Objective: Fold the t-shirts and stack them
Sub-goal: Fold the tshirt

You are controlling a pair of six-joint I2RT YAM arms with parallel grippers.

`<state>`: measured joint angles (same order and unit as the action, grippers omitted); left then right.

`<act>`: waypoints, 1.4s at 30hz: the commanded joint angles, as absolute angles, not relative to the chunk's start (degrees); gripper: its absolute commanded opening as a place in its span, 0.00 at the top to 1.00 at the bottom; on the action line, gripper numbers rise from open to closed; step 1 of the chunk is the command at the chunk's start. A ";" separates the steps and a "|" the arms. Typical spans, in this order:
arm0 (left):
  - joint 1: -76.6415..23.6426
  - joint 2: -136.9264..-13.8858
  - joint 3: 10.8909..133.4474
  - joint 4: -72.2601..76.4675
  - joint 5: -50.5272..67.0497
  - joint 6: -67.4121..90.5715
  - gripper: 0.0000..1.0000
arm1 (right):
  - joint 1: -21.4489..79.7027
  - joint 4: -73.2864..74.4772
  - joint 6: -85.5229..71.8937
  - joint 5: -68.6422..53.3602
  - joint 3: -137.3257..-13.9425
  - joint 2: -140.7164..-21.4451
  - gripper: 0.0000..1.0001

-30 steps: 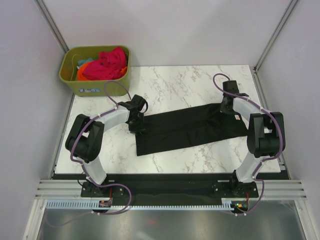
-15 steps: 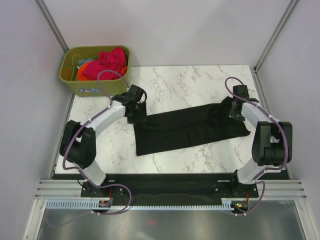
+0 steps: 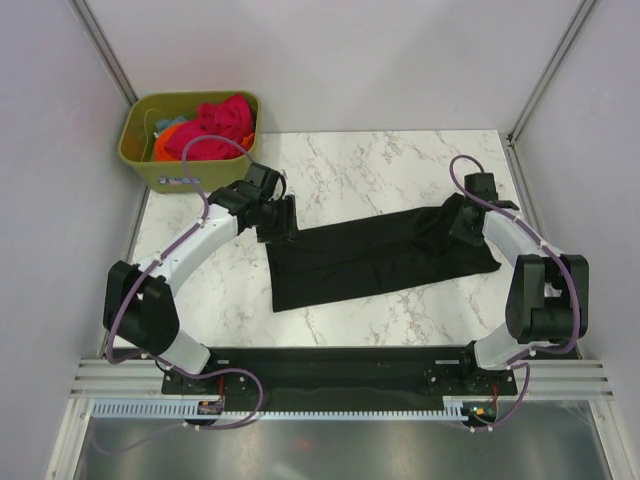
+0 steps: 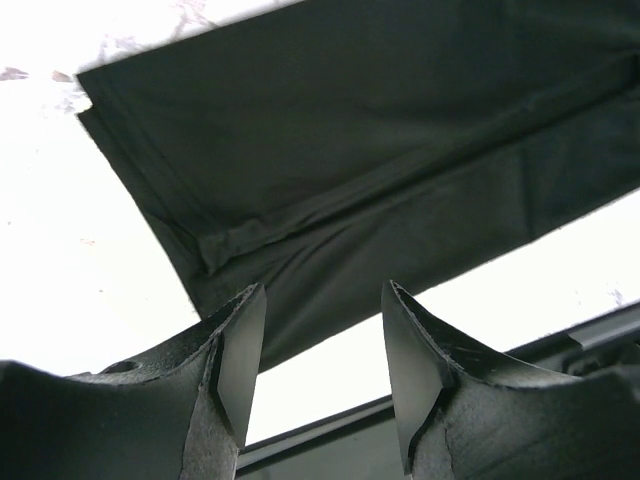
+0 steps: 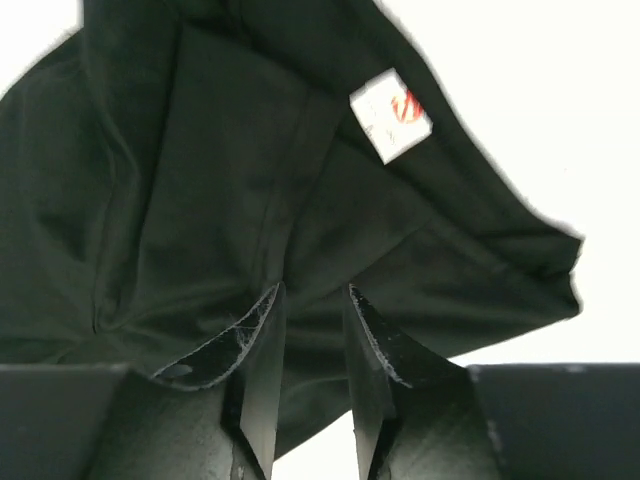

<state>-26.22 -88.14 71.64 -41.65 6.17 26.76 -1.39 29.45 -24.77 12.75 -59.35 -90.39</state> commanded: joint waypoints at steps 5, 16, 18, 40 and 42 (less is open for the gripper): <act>-26.19 -85.43 72.60 -42.01 10.64 24.00 0.43 | -1.58 24.35 -39.35 10.28 -51.69 -86.31 0.57; -26.19 -85.43 70.05 -41.92 7.38 22.24 0.43 | -1.50 16.62 -46.49 11.60 -47.64 -86.31 0.63; -26.19 -85.60 69.70 -41.84 7.38 22.06 0.43 | -1.58 16.61 -47.28 11.60 -47.55 -86.13 0.64; -26.19 -86.22 68.99 -41.31 5.19 21.09 0.43 | -1.58 9.06 -49.31 13.09 -47.20 -92.02 0.62; -26.19 -86.13 69.08 -41.31 5.01 21.09 0.44 | -1.58 8.97 -49.31 13.45 -47.11 -92.11 0.64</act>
